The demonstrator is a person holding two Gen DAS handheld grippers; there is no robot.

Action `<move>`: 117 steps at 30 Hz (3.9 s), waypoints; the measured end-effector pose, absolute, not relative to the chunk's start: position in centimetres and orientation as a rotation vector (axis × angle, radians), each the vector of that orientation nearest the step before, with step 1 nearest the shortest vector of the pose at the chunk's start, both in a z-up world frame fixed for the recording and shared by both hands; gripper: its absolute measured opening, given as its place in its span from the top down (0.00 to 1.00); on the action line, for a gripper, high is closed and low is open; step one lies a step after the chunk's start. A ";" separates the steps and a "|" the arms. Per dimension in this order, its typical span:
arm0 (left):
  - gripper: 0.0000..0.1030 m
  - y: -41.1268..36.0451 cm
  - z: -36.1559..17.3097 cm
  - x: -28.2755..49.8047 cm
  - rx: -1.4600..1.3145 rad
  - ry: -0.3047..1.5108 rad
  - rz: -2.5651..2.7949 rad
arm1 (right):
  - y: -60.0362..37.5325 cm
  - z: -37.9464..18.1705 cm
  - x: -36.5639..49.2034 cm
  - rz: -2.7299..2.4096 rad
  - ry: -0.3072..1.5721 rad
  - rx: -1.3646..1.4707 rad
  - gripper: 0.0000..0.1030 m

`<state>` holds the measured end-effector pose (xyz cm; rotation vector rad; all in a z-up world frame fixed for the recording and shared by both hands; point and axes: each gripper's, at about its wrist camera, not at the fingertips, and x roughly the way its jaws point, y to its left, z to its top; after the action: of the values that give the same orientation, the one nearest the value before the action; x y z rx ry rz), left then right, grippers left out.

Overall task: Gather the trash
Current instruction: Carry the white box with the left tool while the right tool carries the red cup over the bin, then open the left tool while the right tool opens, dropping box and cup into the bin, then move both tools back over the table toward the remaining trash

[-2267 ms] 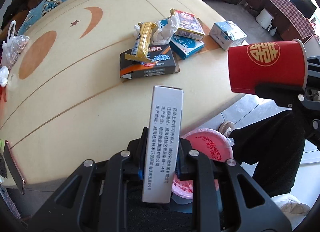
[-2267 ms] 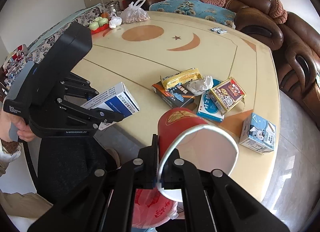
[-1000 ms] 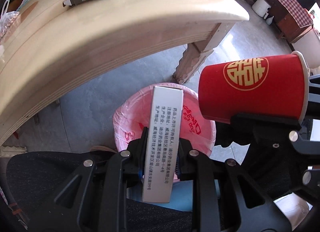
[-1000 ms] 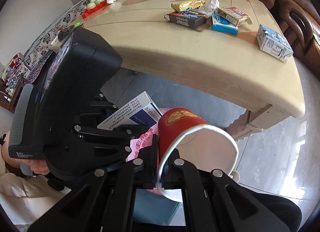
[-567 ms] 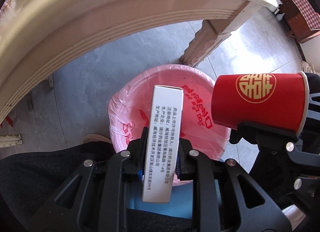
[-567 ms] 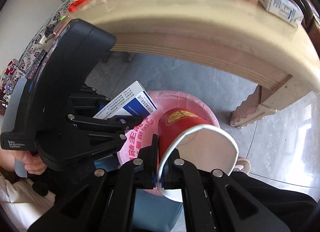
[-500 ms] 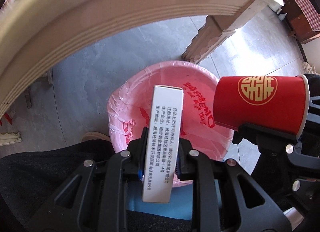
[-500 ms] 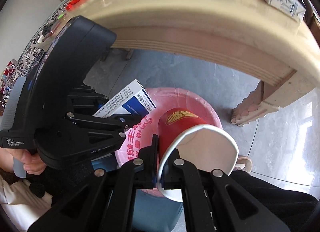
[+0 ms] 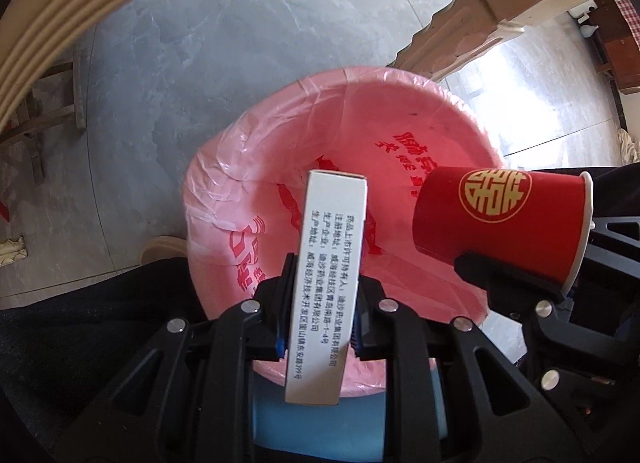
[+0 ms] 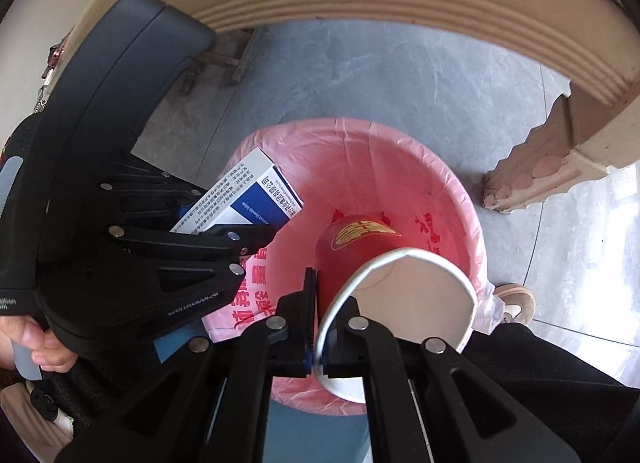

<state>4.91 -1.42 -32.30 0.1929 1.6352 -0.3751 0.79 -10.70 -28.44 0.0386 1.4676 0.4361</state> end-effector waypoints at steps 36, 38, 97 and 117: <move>0.65 -2.2 -37.6 5.9 0.149 1.815 -0.348 | -10.3 -34.8 1.7 0.434 1.601 0.036 0.97; 0.57 -2.2 -37.4 5.9 0.157 1.805 -0.344 | -10.1 -35.0 1.6 0.435 1.602 0.023 0.94; 0.17 0.1 10.5 15.0 0.466 1.085 -0.484 | -20.0 10.9 7.7 0.518 0.832 -0.221 0.15; 0.16 -2.4 4.5 23.2 0.618 1.234 -0.494 | -22.4 9.5 16.6 0.540 0.913 -0.282 0.14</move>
<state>23.19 -2.43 4.46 0.6185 1.2338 -0.4943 16.57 -22.43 9.46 -0.2817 0.9134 0.5405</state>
